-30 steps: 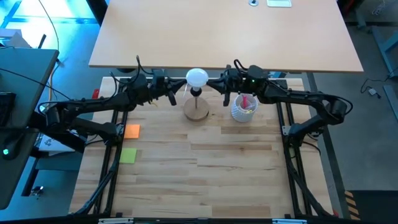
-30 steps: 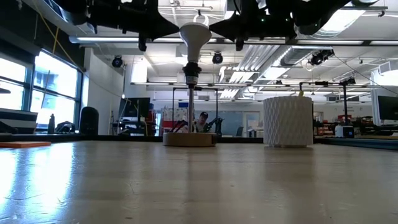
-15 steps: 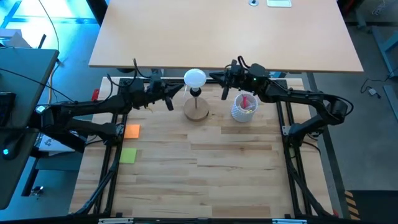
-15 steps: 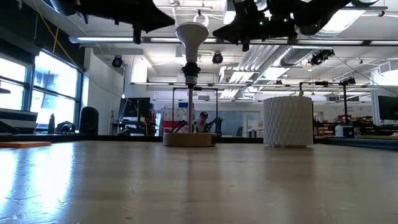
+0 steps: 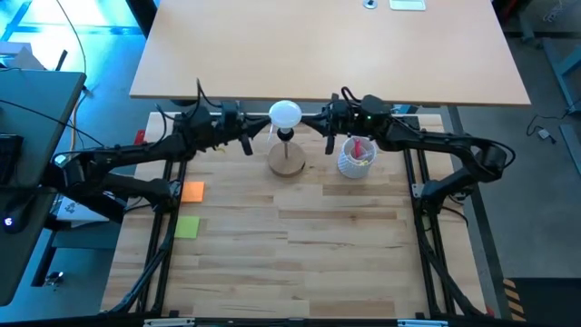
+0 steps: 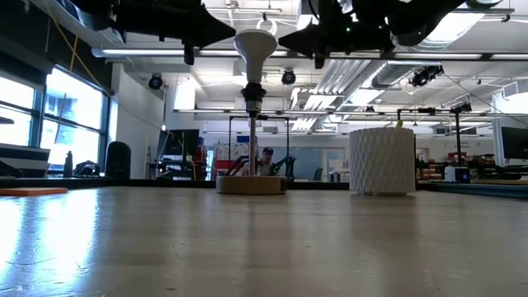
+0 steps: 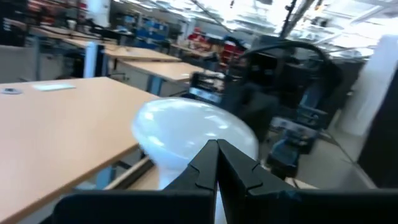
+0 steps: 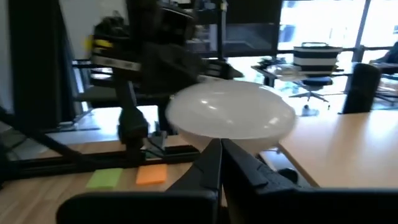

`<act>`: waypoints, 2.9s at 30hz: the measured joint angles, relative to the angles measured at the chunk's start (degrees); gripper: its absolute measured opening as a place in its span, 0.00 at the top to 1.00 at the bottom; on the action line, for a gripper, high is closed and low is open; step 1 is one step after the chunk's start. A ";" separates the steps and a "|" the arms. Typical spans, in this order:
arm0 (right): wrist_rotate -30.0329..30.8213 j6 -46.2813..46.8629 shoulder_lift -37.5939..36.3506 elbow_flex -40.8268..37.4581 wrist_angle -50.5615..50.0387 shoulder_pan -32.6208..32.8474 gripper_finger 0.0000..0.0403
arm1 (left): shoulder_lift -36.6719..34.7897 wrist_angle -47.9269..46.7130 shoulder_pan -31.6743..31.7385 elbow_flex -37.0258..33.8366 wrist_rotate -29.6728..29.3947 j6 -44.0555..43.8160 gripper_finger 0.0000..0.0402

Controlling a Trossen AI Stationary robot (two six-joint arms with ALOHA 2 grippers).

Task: Screw lightbulb
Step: Remove the lightbulb from the brown lamp

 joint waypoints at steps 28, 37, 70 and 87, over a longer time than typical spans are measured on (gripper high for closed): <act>1.77 4.51 2.71 -0.02 5.65 0.74 1.00 | -1.98 -3.09 0.16 0.07 -0.36 1.44 1.00; 10.26 7.45 4.31 -0.02 12.00 -1.21 1.00 | -1.96 -3.86 -5.46 0.07 2.02 -0.16 1.00; 11.95 4.26 3.98 0.00 15.63 -2.55 1.00 | -1.41 -3.59 -5.31 0.02 -1.54 0.58 1.00; 0.37 -1.06 7.62 -0.07 -1.63 -1.33 0.69 | -4.86 -13.14 -4.72 0.02 -4.97 1.53 1.00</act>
